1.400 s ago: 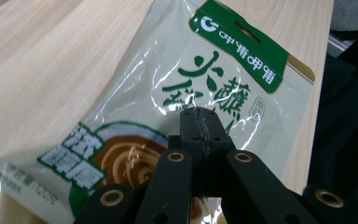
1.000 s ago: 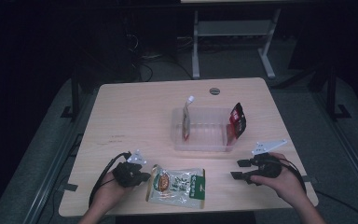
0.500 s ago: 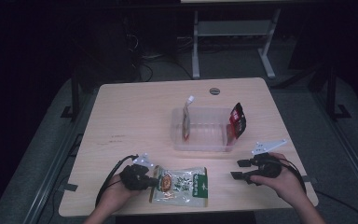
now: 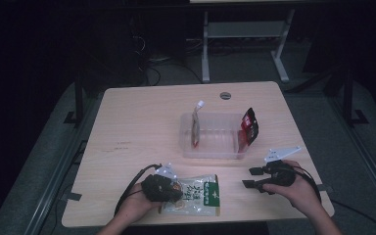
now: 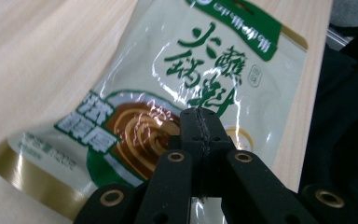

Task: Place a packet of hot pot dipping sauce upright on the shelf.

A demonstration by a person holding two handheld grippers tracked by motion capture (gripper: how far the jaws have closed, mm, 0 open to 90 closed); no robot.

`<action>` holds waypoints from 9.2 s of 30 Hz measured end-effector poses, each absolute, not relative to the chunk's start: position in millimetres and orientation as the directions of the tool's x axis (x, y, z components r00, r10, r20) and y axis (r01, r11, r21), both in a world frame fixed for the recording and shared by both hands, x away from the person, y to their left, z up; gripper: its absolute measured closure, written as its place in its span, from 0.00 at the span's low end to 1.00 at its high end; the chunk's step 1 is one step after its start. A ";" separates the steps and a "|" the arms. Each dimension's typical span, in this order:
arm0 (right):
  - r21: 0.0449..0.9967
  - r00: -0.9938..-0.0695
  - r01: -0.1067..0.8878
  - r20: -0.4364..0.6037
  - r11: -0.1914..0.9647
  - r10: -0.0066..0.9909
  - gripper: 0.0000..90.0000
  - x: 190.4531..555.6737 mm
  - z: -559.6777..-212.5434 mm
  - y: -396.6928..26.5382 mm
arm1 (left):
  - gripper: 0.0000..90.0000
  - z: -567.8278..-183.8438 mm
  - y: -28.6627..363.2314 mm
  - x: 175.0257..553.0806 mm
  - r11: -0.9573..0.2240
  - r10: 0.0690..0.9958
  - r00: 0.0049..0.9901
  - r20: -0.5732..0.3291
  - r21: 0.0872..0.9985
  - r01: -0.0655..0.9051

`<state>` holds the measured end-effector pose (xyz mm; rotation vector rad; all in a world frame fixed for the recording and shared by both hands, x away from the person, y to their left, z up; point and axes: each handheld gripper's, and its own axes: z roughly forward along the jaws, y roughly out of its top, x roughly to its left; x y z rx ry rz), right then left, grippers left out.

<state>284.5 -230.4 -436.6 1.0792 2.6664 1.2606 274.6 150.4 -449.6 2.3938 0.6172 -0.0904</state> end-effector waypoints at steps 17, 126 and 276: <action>0.678 -0.765 0.584 0.276 0.447 0.581 0.44 285.4 -438.0 -229.6 | 0.27 -443.7 159.6 293.9 -0.714 0.274 0.956 -0.101 0.645 0.273; 0.710 -0.817 0.574 0.531 0.407 0.225 0.57 328.8 -429.1 -132.1 | 1.00 -401.0 178.2 281.0 -0.524 0.292 0.955 -0.053 0.827 0.206; 0.808 -0.770 0.561 0.431 0.178 0.471 0.90 401.3 -369.4 -209.4 | 0.26 -438.9 182.2 291.9 -0.620 0.329 0.937 -0.122 0.720 0.311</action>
